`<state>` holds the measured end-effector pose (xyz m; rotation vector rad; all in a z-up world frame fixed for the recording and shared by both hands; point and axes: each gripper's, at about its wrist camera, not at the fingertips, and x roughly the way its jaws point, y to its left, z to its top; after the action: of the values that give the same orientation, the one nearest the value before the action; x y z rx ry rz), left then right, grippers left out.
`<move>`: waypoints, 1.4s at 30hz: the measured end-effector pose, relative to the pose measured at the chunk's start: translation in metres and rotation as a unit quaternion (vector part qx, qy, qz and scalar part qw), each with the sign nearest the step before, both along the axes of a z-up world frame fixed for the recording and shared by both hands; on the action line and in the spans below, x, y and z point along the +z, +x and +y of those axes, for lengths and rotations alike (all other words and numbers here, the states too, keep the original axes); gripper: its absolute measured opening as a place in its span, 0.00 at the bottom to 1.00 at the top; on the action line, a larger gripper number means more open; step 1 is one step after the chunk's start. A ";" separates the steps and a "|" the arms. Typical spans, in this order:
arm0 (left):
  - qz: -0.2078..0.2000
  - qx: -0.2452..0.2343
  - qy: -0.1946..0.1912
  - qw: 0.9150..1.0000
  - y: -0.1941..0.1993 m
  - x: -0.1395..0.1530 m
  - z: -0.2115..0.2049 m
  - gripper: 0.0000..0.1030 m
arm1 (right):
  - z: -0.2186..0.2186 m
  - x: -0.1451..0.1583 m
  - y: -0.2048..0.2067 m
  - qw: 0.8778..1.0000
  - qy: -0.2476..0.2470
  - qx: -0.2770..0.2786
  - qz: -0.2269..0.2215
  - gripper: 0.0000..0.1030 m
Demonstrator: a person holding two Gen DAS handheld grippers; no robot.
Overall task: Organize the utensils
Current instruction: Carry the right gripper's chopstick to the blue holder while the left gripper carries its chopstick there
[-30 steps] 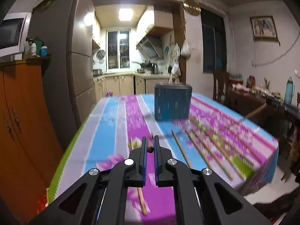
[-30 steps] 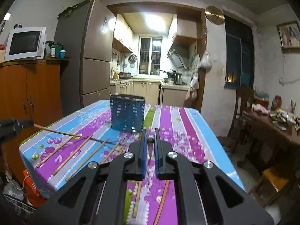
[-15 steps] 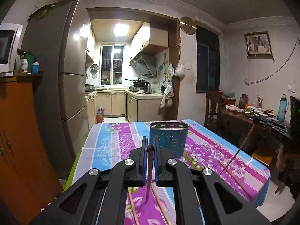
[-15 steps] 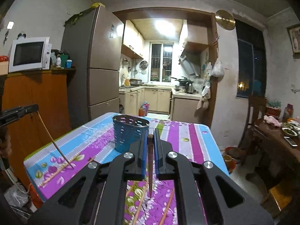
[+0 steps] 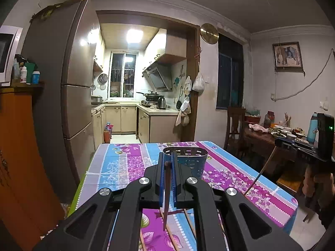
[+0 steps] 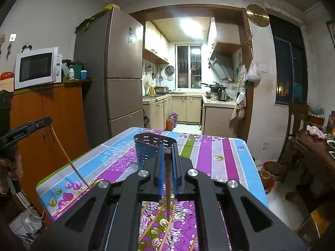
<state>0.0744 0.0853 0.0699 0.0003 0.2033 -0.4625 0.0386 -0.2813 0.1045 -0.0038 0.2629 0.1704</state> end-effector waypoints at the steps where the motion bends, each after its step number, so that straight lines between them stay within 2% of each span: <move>1: -0.001 -0.001 0.000 1.000 0.001 0.001 -0.002 0.07 | 0.001 0.000 0.000 1.000 0.001 0.001 0.000 0.05; 7: -0.036 -0.015 0.004 0.999 0.016 0.021 -0.020 0.07 | 0.003 0.017 0.011 1.000 0.005 0.012 -0.024 0.05; 13: -0.085 -0.032 -0.010 0.996 0.043 0.064 -0.049 0.07 | 0.011 0.054 0.030 0.997 0.008 0.024 -0.075 0.05; 16: -0.128 -0.029 -0.012 0.991 0.062 0.088 -0.068 0.07 | 0.013 0.072 0.041 0.994 0.008 0.021 -0.108 0.05; 22: -0.149 -0.037 -0.031 0.988 0.110 0.102 -0.100 0.07 | 0.012 0.090 0.084 0.989 0.031 0.004 -0.147 0.05; 26: -0.152 -0.038 -0.026 0.987 0.142 0.092 -0.123 0.07 | 0.009 0.088 0.117 0.987 0.047 -0.012 -0.152 0.05; 29: -0.150 -0.036 -0.015 0.988 0.164 0.080 -0.136 0.07 | 0.007 0.082 0.145 0.988 0.066 -0.021 -0.138 0.05; 34: -0.119 -0.024 -0.004 0.993 0.197 0.055 -0.148 0.07 | 0.008 0.056 0.180 0.991 0.083 -0.027 -0.102 0.05; 42: -0.055 -0.007 0.047 0.997 0.232 0.006 -0.164 0.07 | 0.019 0.004 0.211 0.996 0.082 -0.032 -0.026 0.05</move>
<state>0.3067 -0.0784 0.0758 0.1191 0.1167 -0.4654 0.2498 -0.2622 0.1089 0.1620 0.1959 0.1269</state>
